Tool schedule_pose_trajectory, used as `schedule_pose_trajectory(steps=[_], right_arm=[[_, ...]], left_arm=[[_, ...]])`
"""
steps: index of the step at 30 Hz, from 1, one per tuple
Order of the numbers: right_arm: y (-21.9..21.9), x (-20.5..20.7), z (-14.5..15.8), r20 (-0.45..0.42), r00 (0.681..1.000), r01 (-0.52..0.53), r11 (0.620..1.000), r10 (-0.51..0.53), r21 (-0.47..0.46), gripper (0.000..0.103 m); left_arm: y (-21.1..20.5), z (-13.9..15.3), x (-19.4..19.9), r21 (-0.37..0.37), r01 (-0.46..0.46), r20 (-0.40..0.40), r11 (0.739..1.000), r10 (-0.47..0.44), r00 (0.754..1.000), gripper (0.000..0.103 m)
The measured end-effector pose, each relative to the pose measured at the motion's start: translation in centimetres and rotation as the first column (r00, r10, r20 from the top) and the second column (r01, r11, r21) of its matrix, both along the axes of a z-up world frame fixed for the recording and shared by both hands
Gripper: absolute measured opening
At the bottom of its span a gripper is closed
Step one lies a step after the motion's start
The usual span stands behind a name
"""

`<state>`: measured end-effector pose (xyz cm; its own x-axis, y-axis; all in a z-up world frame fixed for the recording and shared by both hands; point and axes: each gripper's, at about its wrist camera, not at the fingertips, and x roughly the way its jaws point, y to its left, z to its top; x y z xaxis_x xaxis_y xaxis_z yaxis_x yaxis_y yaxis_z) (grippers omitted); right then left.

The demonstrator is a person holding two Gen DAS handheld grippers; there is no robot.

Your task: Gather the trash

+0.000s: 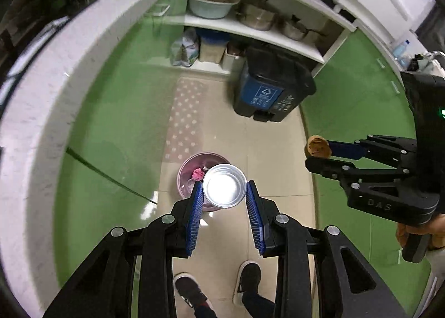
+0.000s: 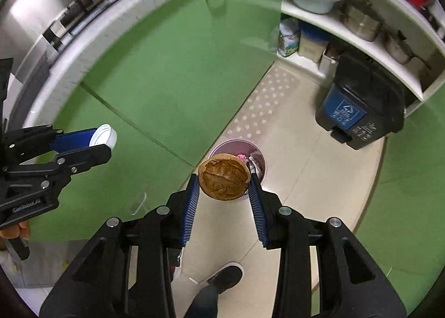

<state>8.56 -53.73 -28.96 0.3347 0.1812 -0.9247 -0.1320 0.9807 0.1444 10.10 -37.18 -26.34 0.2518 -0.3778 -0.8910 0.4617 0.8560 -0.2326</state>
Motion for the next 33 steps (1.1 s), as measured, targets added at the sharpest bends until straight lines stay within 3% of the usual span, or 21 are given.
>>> schedule_pose_trajectory(steps=[6,13,14,16,21,24,33], right_arm=[[0.2,3.6,-5.8,-0.032,0.999,-0.023,1.0,0.023,-0.006,0.036],[0.7,6.6,-11.4,-0.056,0.998,-0.023,1.0,0.023,0.003,0.037],[0.8,6.9,-12.2,-0.058,0.998,-0.018,1.0,0.018,-0.002,0.041],[0.7,7.2,-12.9,-0.06,0.998,-0.007,1.0,0.007,-0.008,0.073],[-0.4,7.1,-13.5,-0.058,0.997,0.043,0.999,-0.044,-0.016,0.091],[-1.1,6.9,-13.3,-0.066,0.995,0.067,0.998,-0.069,-0.018,0.096],[-3.8,5.1,-11.2,-0.06,0.987,0.145,0.988,-0.148,-0.05,0.098]], left_arm=[[-0.1,-5.2,2.6,0.009,-0.003,-0.033,1.0,0.003,0.999,0.031],[-0.3,-8.7,4.5,0.018,0.026,-0.042,0.999,-0.025,0.999,0.031],[-0.4,-9.0,4.7,0.02,0.031,-0.041,0.999,-0.03,0.999,0.031],[-0.6,-9.6,5.1,0.025,0.041,-0.042,0.999,-0.04,0.998,0.031],[-1.2,-10.5,5.6,0.03,0.064,-0.052,0.998,-0.062,0.997,0.031],[-1.7,-10.9,5.7,0.03,0.075,-0.057,0.997,-0.074,0.996,0.031],[-3.8,-11.8,5.9,0.037,0.118,-0.074,0.992,-0.115,0.991,0.031]])
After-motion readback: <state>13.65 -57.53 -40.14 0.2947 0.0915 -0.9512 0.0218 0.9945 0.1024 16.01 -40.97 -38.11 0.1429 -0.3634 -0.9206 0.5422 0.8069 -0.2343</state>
